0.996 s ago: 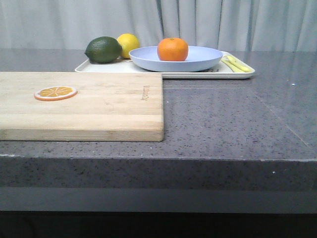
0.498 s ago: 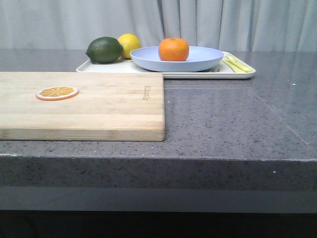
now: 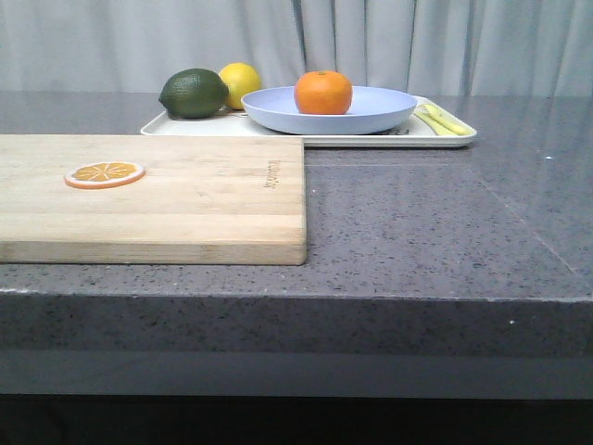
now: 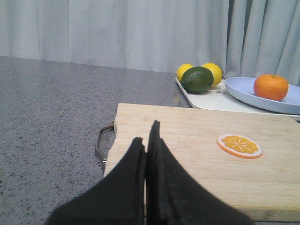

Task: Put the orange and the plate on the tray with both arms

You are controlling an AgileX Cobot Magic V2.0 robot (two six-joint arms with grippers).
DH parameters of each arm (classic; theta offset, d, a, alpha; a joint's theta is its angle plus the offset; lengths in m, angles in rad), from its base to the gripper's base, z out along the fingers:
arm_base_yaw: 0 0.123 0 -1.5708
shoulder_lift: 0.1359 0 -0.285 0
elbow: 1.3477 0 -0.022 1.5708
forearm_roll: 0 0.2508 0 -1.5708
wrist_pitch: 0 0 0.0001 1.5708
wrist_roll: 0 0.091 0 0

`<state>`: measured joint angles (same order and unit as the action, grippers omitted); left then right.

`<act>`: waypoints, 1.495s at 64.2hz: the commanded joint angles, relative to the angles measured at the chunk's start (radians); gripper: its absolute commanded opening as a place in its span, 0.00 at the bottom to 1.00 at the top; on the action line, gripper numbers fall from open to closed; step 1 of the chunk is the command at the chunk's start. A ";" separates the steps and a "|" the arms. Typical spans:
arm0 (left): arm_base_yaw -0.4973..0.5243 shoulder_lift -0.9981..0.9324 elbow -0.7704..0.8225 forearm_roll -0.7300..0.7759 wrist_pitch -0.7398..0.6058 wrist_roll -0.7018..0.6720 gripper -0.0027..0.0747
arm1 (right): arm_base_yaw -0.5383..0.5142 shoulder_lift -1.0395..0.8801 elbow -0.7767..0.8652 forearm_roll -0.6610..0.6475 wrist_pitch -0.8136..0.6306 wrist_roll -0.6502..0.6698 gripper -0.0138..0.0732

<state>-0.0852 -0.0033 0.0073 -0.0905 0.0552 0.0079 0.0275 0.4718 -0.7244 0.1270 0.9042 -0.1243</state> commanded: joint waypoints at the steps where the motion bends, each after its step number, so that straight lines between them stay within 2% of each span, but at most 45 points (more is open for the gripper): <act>1: 0.005 -0.020 0.028 -0.009 -0.087 -0.008 0.01 | 0.001 0.006 -0.026 0.004 -0.062 -0.009 0.08; 53: 0.005 -0.020 0.028 -0.009 -0.087 -0.008 0.01 | 0.001 0.006 -0.026 0.004 -0.062 -0.009 0.08; 58: 0.005 -0.020 0.028 -0.009 -0.087 -0.008 0.01 | -0.001 -0.006 -0.016 -0.034 -0.085 -0.009 0.08; 64: 0.005 -0.020 0.028 -0.009 -0.087 -0.008 0.01 | 0.000 -0.053 0.053 -0.035 -0.194 -0.022 0.08; 74: 0.005 -0.020 0.028 -0.009 -0.087 -0.008 0.01 | 0.007 -0.227 0.295 -0.034 -0.493 -0.062 0.08; 87: 0.005 -0.020 0.028 -0.009 -0.087 -0.008 0.01 | 0.017 -0.421 0.569 -0.034 -0.728 -0.062 0.09; 96: 0.005 -0.020 0.028 -0.009 -0.087 -0.008 0.01 | 0.017 -0.501 0.700 -0.029 -0.857 -0.061 0.09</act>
<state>-0.0852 -0.0033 0.0073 -0.0909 0.0490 0.0079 0.0431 0.0007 -0.0558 0.1007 0.2204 -0.1720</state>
